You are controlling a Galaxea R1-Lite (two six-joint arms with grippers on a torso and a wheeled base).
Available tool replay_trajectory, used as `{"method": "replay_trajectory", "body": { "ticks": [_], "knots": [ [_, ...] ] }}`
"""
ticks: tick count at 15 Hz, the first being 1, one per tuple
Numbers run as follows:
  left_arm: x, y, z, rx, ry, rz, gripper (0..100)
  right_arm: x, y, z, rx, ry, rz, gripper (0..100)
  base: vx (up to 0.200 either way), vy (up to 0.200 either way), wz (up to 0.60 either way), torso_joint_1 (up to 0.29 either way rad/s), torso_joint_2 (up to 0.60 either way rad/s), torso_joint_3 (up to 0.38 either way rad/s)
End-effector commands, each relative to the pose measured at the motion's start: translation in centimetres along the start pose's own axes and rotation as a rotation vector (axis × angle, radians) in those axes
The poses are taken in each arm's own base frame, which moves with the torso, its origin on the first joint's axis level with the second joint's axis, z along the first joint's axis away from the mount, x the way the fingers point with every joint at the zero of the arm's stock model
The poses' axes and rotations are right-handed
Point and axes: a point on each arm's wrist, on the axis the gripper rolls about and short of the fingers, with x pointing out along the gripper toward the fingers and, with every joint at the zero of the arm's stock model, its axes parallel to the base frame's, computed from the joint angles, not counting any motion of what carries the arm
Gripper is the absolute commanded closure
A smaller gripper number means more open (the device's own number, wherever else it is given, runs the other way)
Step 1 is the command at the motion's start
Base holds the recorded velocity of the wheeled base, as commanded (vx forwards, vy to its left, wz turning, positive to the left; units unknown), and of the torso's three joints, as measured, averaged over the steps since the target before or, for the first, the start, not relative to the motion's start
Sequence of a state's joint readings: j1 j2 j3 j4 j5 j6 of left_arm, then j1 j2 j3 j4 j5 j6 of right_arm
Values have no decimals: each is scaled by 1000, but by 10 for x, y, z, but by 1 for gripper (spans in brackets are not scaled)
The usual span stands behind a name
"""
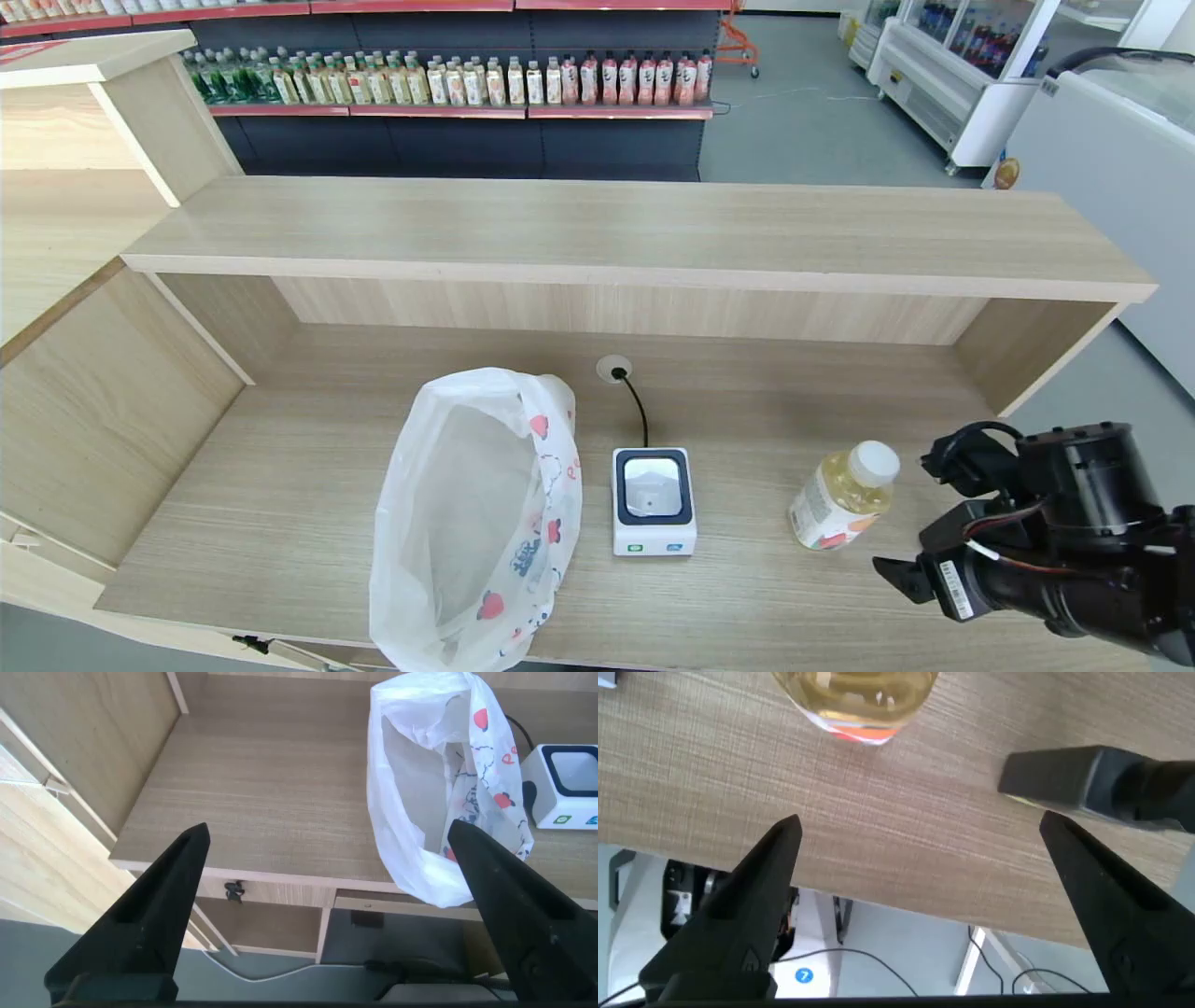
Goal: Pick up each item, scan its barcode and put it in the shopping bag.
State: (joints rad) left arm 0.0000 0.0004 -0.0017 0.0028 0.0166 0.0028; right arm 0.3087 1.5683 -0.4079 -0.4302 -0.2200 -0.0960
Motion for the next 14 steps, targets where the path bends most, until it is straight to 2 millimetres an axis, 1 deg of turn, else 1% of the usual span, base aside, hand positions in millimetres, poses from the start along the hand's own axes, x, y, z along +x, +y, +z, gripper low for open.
{"method": "replay_trajectory", "body": {
  "ticks": [1, 3, 5, 8, 14],
  "knots": [
    [0, 0, 0, -1, 0, 0, 0, 38, 17, -11, -21, 40, 13, 0, 0, 0, 0, 0, 0, 0],
    [0, 0, 0, 0, 0, 0, 0, 52, 24, -7, -7, -21, 24, 0, 0, 0, 0, 0, 0, 0],
    [0, 0, 0, -1, 0, 0, 0, 62, 33, -3, -6, -81, 43, 0, 0, 0, 0, 0, 0, 0],
    [0, 0, 0, 0, 0, 0, 0, 71, 41, -5, -13, -109, 62, 0, 0, 0, 0, 0, 0, 0],
    [0, 0, 0, 0, 0, 0, 0, 92, 52, -6, -1, -216, 67, 0, 0, 0, 0, 0, 0, 0]
  ]
}}
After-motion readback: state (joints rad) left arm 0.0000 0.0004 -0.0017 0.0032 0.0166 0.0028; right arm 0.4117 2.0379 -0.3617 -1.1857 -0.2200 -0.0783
